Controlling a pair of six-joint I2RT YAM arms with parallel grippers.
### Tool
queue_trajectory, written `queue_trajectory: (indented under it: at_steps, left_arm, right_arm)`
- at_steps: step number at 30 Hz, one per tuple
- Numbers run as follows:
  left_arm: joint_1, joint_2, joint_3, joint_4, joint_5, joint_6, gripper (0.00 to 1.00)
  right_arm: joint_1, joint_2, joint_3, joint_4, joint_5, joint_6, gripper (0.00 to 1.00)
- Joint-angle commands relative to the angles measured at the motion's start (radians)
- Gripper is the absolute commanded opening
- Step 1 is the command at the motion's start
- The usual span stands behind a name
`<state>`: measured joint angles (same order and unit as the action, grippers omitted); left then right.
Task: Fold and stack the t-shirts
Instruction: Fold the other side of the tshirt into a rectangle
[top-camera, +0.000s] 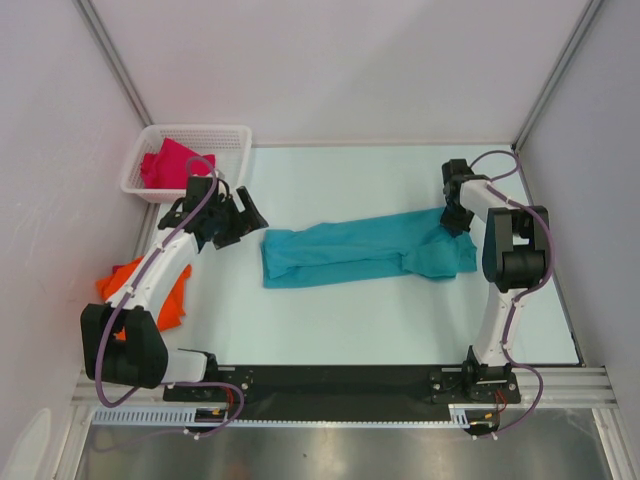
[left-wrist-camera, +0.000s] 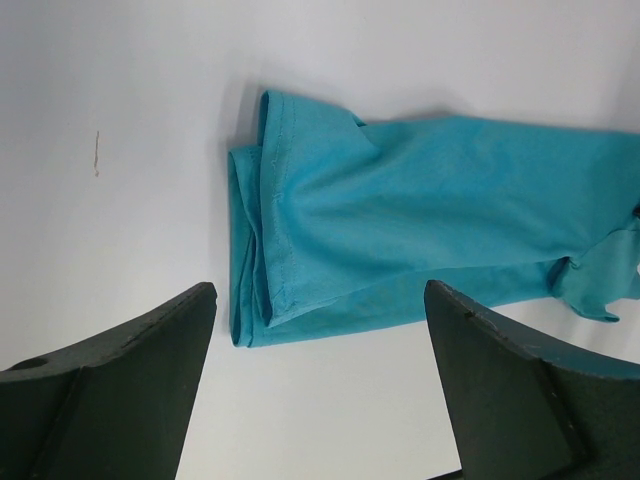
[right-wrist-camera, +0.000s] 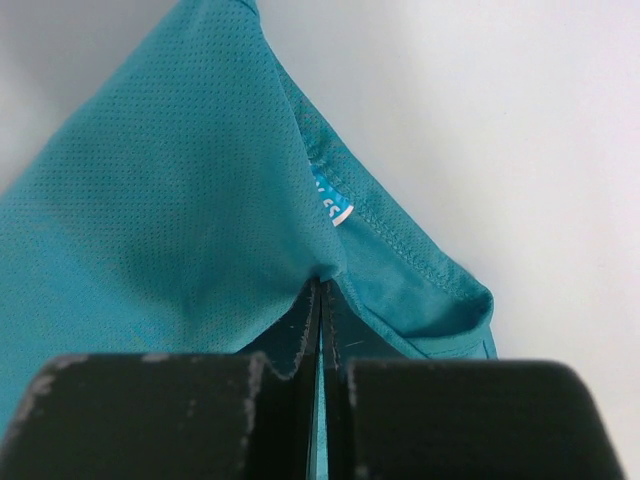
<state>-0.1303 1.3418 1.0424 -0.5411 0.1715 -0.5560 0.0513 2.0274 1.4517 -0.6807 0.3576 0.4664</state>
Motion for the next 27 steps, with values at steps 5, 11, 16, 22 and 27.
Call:
queue_trajectory:
  at_steps: [5, 11, 16, 22, 27]
  left_arm:
    - [0.009, 0.0, 0.008, 0.024, 0.022, 0.025, 0.9]
    - [0.011, -0.001, 0.008, 0.023, 0.022, 0.028, 0.9]
    - [0.02, -0.003, 0.008, 0.023, 0.026, 0.034, 0.9]
    - [0.032, -0.003, 0.007, 0.021, 0.036, 0.041, 0.9]
    - [0.04, -0.004, 0.005, 0.021, 0.039, 0.047, 0.9]
  right_arm:
    - [-0.004, -0.004, 0.068, 0.003, 0.053, 0.003, 0.0]
    - [-0.002, -0.004, 0.128, -0.022, 0.078, 0.012, 0.0]
    - [-0.001, 0.01, 0.209, -0.06, 0.113, 0.006, 0.0]
    - [0.004, 0.013, 0.256, -0.083, 0.123, 0.009, 0.0]
    - [-0.002, 0.066, 0.321, -0.112, 0.15, 0.003, 0.0]
